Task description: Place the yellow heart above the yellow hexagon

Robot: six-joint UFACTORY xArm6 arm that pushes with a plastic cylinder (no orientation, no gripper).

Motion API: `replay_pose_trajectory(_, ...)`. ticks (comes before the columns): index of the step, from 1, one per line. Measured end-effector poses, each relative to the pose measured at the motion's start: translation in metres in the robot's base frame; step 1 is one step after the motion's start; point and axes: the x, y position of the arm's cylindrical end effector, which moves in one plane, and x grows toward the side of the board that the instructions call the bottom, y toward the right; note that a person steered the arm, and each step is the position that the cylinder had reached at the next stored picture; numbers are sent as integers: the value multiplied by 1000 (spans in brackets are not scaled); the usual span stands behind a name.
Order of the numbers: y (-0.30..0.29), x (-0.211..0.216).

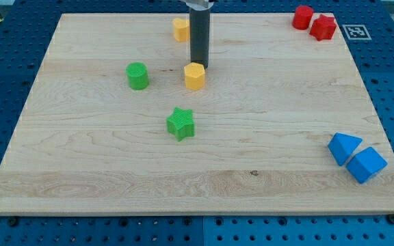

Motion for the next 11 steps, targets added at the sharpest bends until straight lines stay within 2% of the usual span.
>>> replay_pose_trajectory(1,-8,-9)
replay_pose_trajectory(3,-80,-70)
replay_pose_trajectory(4,-85,-108)
replay_pose_trajectory(5,-40,-131)
replay_pose_trajectory(6,-18,-132)
replay_pose_trajectory(11,8,-125)
